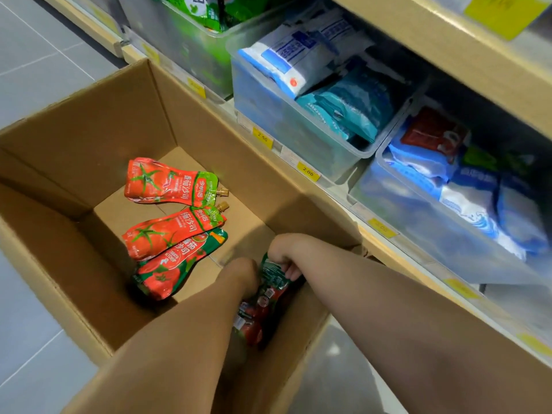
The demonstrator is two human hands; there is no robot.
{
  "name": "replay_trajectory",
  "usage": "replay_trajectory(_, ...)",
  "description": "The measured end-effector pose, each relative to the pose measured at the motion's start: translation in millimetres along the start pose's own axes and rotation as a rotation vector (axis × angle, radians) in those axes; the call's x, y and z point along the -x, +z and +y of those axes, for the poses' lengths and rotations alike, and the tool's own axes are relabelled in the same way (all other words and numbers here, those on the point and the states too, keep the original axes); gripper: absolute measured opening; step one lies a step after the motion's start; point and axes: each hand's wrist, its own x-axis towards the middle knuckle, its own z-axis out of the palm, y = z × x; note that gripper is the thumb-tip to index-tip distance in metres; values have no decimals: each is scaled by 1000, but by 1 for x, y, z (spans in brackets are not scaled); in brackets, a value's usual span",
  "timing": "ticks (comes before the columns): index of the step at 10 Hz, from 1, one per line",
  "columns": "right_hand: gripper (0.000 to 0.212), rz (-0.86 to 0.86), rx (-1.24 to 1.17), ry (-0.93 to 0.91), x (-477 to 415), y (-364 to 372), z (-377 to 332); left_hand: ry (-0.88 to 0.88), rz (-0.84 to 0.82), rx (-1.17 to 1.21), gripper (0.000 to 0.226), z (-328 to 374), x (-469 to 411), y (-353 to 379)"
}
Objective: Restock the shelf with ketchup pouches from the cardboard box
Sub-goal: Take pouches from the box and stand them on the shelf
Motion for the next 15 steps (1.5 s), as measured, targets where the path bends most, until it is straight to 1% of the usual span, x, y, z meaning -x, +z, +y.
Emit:
replay_trajectory(1, 37, 48, 72, -19, 4, 0, -3, -92, 115, 196, 30, -14, 1, -10)
replay_trajectory(2, 37, 87, -94, 93, -12, 3, -8, -161, 258, 461, 22, -33, 7, -27)
replay_trajectory(3, 32, 94, -197, 32, -20, 9, -12, -164, 444, 816, 23, -48, 19, -43)
replay_trajectory(4, 31, 166, -516, -117, -14, 10, -23, -28, 447, 1182, 27, -48, 39, -66)
replay_trajectory(5, 43, 81, -891, -206, 3, 2, -24, 100, 361, 1447, 20, -36, 62, -87)
replay_trajectory(6, 51, -197, -1084, -353, 29, -14, -12, 166, 351, 1530, 20, -21, 82, -101)
replay_trajectory(7, 43, -137, -1000, -391, 61, -22, -6, 257, 265, 1497, 29, 9, 103, -119)
replay_trajectory(8, 24, 65, -842, -442, 96, -28, 2, 269, 326, 1348, 47, 51, 120, -131)
replay_trajectory(9, 33, 171, -818, -532, 128, -42, 19, 202, 508, 1291, 44, 82, 131, -141)
replay_trajectory(10, 37, 300, -920, -510, 163, -62, 43, 297, 525, 1244, 20, 108, 147, -153)
replay_trajectory(11, 31, 482, -899, -489, 188, -78, 68, 443, 483, 1207, 16, 136, 164, -164)
replay_trajectory(12, 28, 667, -901, -542, 210, -88, 94, 540, 472, 1101, 24, 169, 182, -177)
replay_trajectory(13, 25, 856, -839, -591, 234, -99, 120, 601, 490, 937, 36, 201, 196, -183)
replay_trajectory(14, 26, 963, -971, -592, 259, -110, 147, 688, 473, 887, 41, 241, 209, -178)
replay_trajectory(15, 27, 1190, -923, -527, 278, -116, 184, 764, 407, 835, 41, 278, 216, -178)
